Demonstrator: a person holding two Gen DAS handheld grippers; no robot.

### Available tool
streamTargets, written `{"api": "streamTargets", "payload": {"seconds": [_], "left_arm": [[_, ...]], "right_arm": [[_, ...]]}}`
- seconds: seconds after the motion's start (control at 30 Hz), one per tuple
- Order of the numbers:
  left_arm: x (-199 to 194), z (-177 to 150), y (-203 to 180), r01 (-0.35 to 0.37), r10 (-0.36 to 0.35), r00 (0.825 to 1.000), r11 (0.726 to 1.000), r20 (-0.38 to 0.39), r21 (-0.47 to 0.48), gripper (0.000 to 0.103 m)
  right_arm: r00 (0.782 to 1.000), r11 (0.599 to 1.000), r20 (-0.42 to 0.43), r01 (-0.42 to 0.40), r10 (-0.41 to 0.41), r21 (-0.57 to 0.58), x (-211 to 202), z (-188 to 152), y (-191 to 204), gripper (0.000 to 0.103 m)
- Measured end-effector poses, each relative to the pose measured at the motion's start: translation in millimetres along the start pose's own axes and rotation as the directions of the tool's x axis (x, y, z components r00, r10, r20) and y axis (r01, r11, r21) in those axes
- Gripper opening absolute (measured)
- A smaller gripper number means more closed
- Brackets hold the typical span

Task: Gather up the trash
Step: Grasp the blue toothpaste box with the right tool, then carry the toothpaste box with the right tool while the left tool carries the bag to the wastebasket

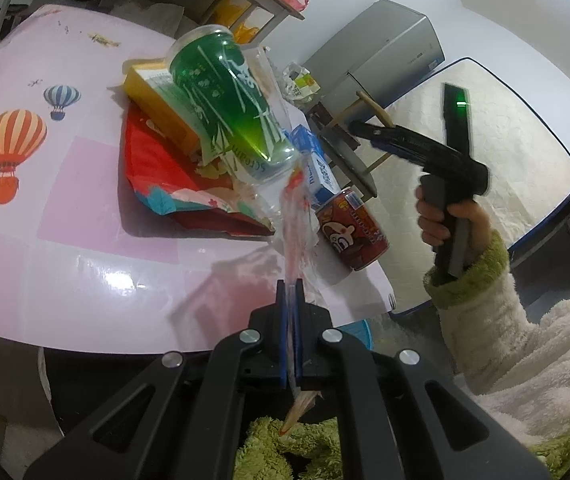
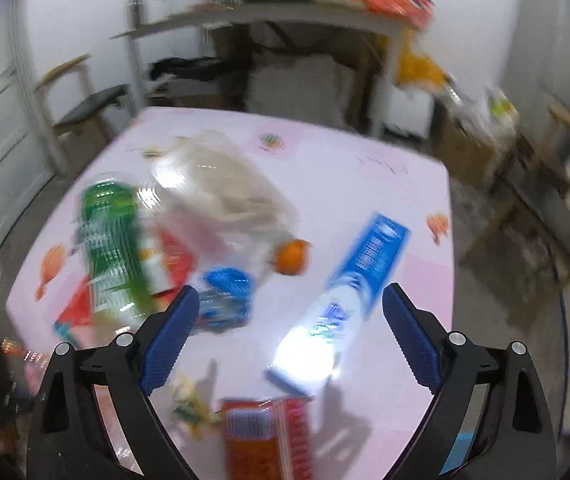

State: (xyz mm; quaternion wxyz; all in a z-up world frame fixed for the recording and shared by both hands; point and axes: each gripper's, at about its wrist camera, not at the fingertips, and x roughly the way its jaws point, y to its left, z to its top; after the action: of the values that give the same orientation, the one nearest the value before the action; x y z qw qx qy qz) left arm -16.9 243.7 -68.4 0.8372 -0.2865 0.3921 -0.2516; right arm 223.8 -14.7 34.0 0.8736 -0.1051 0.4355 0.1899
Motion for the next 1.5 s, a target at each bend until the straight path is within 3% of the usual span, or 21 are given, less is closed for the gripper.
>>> {"api": "streamTargets", "payload": {"seconds": [0.07,0.17,0.33,0.47,0.5,0.6,0.7,0.9,1.07,1.3,1.5], "left_arm": [[3.2,1.5,2.2,0.003,-0.003,1.0,1.0,-0.004,-0.006,0.002],[4.7,2.7,5.5,0.005,-0.005,1.0,1.0,-0.012,-0.011,0.002],[7.9,3.9,6.8,0.009,-0.009,1.0,1.0,-0.018,-0.011,0.002],[5.7,2.5,5.4,0.008,-0.008,1.0,1.0,-0.021,-0.009,0.002],[5.8,2.5,5.2,0.008,-0.008,1.0,1.0,-0.021,-0.01,0.002],[6.2,2.4,5.3,0.007,-0.007,1.0,1.0,-0.022,-0.011,0.002],[5.0,2.0,4.5,0.006,-0.006,1.0,1.0,-0.022,-0.009,0.002],[-0.4,0.8,-1.1,0.007,-0.007,1.0,1.0,-0.009,-0.005,0.002],[-9.1,-1.0,-6.9,0.018,-0.018,1.0,1.0,0.01,-0.012,0.001],[-26.7,3.2,-24.6,0.062,-0.061,0.997,0.998,0.053,-0.012,0.001],[-30.4,16.7,-52.8,0.153,-0.154,0.986,0.988,0.065,0.021,0.001]], "right_arm": [[0.997,0.991,-0.079,0.003,0.007,0.133,23.8,1.6,-26.3,0.089],[0.981,0.951,-0.171,-0.039,0.095,0.306,58.4,-3.2,-58.1,0.087],[0.95,0.873,-0.242,-0.058,0.197,0.485,98.9,-10.5,-88.4,0.07],[0.951,0.863,-0.254,-0.027,0.179,0.505,109.1,-7.5,-92.8,0.062],[0.951,0.86,-0.252,-0.029,0.181,0.509,109.8,-6.8,-92.7,0.056],[0.952,0.851,-0.243,-0.033,0.186,0.524,111.8,-5.5,-93.9,0.055],[0.959,0.837,-0.21,-0.048,0.192,0.546,109.0,-7.6,-95.2,0.053],[0.967,0.771,-0.043,-0.174,0.252,0.613,99.9,-5.2,-102.3,0.051],[0.968,0.754,0.084,-0.239,0.238,0.612,81.1,-0.6,-106.5,0.051],[0.936,0.71,0.214,-0.351,0.279,0.61,45.2,-1.2,-123.2,0.051],[0.891,0.67,0.332,-0.452,0.31,0.588,-8.6,-17.5,-139.4,0.051]]}}
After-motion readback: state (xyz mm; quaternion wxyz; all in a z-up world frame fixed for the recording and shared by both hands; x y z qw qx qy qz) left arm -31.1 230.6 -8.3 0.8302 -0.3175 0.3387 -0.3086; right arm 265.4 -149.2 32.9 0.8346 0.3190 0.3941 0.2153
